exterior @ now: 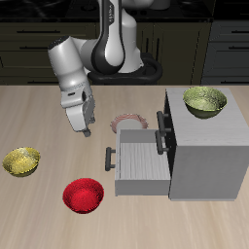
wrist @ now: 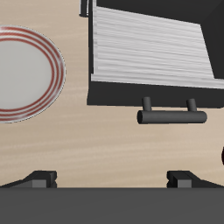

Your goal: Close the bottom drawer of the white cabinet and place the green bowl on the plate

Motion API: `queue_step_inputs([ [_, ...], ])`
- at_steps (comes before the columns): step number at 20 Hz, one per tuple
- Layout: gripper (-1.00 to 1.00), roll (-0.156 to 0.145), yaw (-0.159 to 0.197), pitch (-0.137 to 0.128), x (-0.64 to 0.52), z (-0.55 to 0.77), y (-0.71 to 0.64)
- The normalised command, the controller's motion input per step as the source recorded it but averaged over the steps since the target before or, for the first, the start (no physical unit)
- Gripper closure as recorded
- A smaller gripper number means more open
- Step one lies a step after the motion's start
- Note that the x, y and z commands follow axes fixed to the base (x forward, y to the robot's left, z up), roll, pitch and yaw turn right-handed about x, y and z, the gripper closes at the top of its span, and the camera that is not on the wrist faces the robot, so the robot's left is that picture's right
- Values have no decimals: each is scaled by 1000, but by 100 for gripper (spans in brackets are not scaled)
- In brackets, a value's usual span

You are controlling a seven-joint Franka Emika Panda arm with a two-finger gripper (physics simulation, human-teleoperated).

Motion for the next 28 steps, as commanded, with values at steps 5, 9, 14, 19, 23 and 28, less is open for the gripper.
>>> queue_step_inputs([
  [5,-100,15,16,-5,121,70,6],
  [9,-100,35,32,-4,150,-79,-34],
  [14,-100,59,-43,-52,262,-20,-43],
  [19,-100,52,4,-13,175,-154,218],
  [23,-100,34,-13,11,142,-118,248],
  [28,-100,36,-12,0,178,-153,128],
])
